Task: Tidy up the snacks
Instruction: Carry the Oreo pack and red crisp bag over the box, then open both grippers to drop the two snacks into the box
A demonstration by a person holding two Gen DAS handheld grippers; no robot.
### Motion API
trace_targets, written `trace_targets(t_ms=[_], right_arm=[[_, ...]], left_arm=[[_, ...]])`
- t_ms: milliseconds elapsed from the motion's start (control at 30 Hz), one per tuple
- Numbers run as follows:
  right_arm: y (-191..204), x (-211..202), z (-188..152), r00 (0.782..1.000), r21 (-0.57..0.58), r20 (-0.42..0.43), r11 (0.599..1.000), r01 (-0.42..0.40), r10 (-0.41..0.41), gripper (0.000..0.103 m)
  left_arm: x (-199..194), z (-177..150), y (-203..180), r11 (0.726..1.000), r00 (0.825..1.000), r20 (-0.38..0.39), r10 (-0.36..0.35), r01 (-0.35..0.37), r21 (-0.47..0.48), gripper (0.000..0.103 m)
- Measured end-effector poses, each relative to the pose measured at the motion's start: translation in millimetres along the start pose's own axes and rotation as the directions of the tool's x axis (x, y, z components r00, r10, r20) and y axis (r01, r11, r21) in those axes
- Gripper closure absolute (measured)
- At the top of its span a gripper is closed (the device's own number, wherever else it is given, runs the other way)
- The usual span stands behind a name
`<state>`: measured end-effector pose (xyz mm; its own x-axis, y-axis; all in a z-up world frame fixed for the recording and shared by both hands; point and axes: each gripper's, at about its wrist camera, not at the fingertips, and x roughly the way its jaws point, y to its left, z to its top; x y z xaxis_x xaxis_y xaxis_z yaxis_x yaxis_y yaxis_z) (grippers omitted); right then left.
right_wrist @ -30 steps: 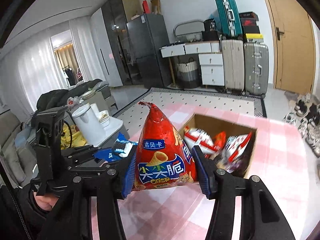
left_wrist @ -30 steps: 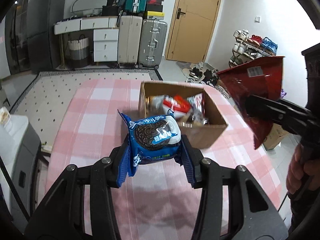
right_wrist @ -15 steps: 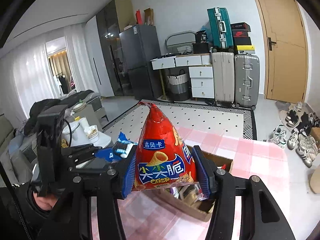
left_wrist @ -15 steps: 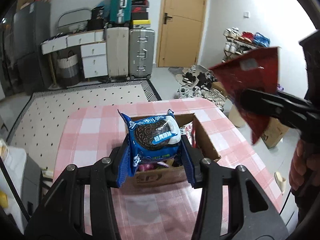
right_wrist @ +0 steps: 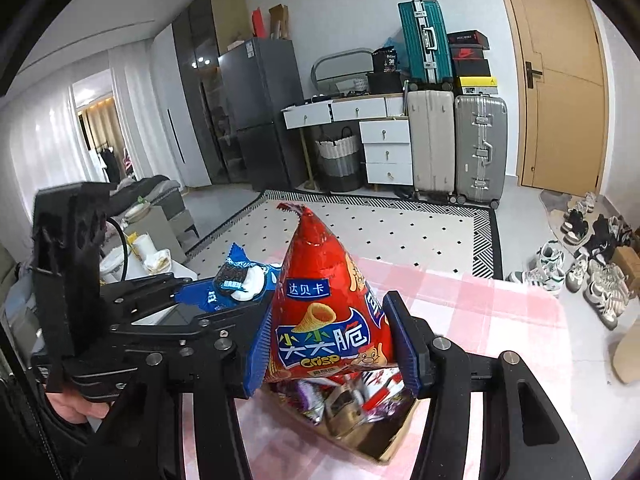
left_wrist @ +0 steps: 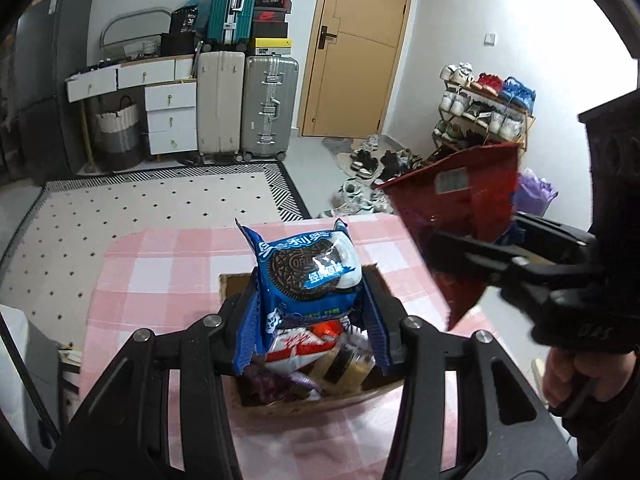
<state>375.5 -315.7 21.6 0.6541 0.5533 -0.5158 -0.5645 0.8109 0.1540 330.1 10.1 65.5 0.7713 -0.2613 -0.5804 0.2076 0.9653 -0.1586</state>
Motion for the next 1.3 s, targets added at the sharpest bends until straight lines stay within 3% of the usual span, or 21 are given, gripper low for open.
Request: trace_targets(t_ms=[200,533,700,767,833,933,1100,1300], right_arm=[[-13,35,12,0.999,-0.007,-0.047,1.000,0.009,-0.010,0.050],[-48,78,-22,0.994,0.045,-0.101,0.998,0.047,-0.043,0.049],[-64,99,-42,0.992,0.109,-0.128,0.994,-0.001,0.015,0.045],[-64,102,-45,0.992,0.102,-0.127,0.995,-0.007,0.020,0.034],[-65,101,-46,0.994,0.104,-0.109,0.995,0.004,0.008,0.031],[-66,95,-44,0.996,0.122,-0.083,0.993,-0.004,0.014,0.030],[-58,76,-42,0.999,0.120,-0.051,0.993,0.001,0.005,0.027],[-42,52,-40,1.000,0.104,-0.022,0.995,0.004,-0.002,0.023]], left_arm=[[28,11,-1,1.000,1.000,-0.022,-0.007,0.007,0.002,0.060],[90,-4,9,0.999,0.992,-0.119,-0.030,0.028,-0.021,0.059],[114,-12,16,0.998,0.986,-0.158,-0.048,0.041,-0.050,0.050],[118,-13,21,0.999,0.985,-0.174,-0.019,0.010,-0.052,0.034],[116,-15,28,0.997,0.985,-0.169,-0.039,0.029,-0.065,0.029],[105,-16,33,0.999,0.989,-0.149,-0.005,-0.003,-0.053,0.024],[88,-19,34,0.999,0.992,-0.126,0.001,-0.008,-0.053,0.023],[54,-25,35,0.994,0.993,-0.074,0.094,-0.098,-0.055,0.023]])
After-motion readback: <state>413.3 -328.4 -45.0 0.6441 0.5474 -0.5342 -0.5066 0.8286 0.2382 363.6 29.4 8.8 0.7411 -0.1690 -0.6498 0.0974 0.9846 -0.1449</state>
